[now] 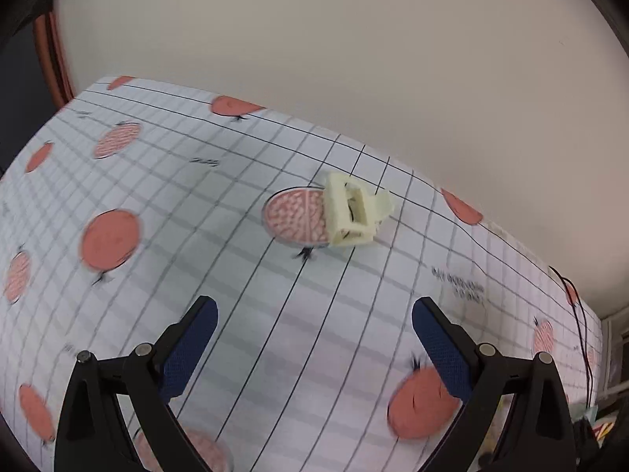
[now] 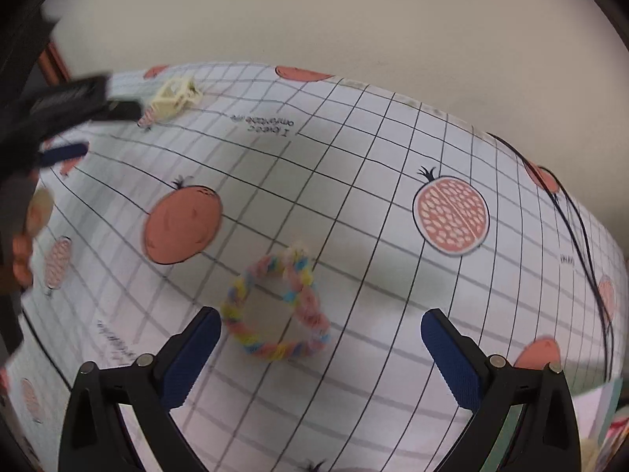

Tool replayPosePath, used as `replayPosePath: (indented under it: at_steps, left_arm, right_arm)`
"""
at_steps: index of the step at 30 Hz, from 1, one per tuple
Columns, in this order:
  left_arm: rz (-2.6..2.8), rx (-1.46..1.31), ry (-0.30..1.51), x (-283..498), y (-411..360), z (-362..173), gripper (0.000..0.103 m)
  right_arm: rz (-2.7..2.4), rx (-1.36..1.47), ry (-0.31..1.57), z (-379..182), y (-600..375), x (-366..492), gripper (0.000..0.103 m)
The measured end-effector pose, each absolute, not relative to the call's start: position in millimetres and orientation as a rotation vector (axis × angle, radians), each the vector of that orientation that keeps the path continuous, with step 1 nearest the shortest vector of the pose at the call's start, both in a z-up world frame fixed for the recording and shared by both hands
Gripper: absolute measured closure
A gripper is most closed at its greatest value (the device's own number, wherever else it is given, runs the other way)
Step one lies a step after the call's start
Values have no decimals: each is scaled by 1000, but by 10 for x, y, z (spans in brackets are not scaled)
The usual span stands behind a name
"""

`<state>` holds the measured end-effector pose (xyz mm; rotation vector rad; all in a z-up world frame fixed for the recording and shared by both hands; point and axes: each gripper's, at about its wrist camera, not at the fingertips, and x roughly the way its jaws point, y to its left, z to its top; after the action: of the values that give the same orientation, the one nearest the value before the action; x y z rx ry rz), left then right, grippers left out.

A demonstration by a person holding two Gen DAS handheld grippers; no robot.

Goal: Organize objects
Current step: 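Close the left gripper on the cream claw clip while the right grasps the rainbow loop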

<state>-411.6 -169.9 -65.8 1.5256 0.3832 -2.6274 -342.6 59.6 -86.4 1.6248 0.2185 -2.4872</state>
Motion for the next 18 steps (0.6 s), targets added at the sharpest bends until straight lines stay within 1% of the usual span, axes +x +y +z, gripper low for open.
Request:
replayPosePath:
  at_steps: [4,8,9,10,11,12,13,14,15,16,18]
  left_arm:
    - [-2606,1538,408,-4519,-1654,-786,4]
    - [-2583,1538,378,-4759,-1546,-864,4]
    - [-2585,1534,373,-4784,-1520,-872,6]
    - [-2585,1530,354,-4802,-1489,-875,13]
    - [-2581,1530,325,-4812,-1457,-879,25]
    - [-2576,1535,300,-4815,-1431,-883,31]
    - [-2569,1544,276,-4814,-1406,-888,39]
    - [-2568,1553,261,-4805,-1385,-889,49]
    - [-2573,1554,253,-4792,-1373,-882,58]
    - [-2575,1555,251,-4774,-1366,-873,58]
    - [-2585,1557,255,-4725,-1361,-848,58]
  right_arm:
    - [-2459,1591,253,-883,574,-3512,0]
    - [-2446,1581,339,-896,521,-3521,1]
    - [-2434,1582,357,-906,500,-3515,7]
    - [-2428,1580,362,-911,486,-3500,10]
    - [-2421,1571,361,-907,469,-3482,16]
    - [-2423,1564,354,-894,460,-3470,23]
    - [-2423,1564,351,-885,468,-3465,27]
    - [-2423,1564,348,-874,459,-3458,35]
    - [-2419,1568,349,-860,444,-3448,46]
    - [-2418,1569,350,-853,438,-3440,53]
    - [-2413,1578,379,-834,405,-3410,60]
